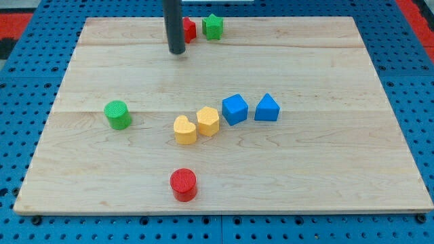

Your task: Move the green circle to the bottom left of the green star

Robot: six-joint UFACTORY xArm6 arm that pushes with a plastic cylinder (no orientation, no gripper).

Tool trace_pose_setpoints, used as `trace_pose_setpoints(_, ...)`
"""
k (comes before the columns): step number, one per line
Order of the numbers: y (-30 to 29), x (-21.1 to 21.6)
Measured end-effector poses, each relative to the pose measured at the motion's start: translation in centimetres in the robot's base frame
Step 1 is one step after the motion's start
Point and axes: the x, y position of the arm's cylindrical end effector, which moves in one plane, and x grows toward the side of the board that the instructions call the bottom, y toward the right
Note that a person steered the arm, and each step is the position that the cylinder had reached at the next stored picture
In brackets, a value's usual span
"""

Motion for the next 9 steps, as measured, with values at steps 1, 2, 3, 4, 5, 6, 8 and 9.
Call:
trace_pose_setpoints(1, -2.4, 7.3)
trace_pose_setpoints(2, -3.3, 14.0)
trace_pose_setpoints(3, -6.1, 18.9)
trace_pose_setpoints(4, -10.5, 18.0)
trace_pose_setpoints(5, -9.7, 13.8)
trace_pose_setpoints(6, -7.6, 10.2)
trace_pose_setpoints(8, -2.7, 6.7)
trace_pose_setpoints(9, -2.7, 8.5)
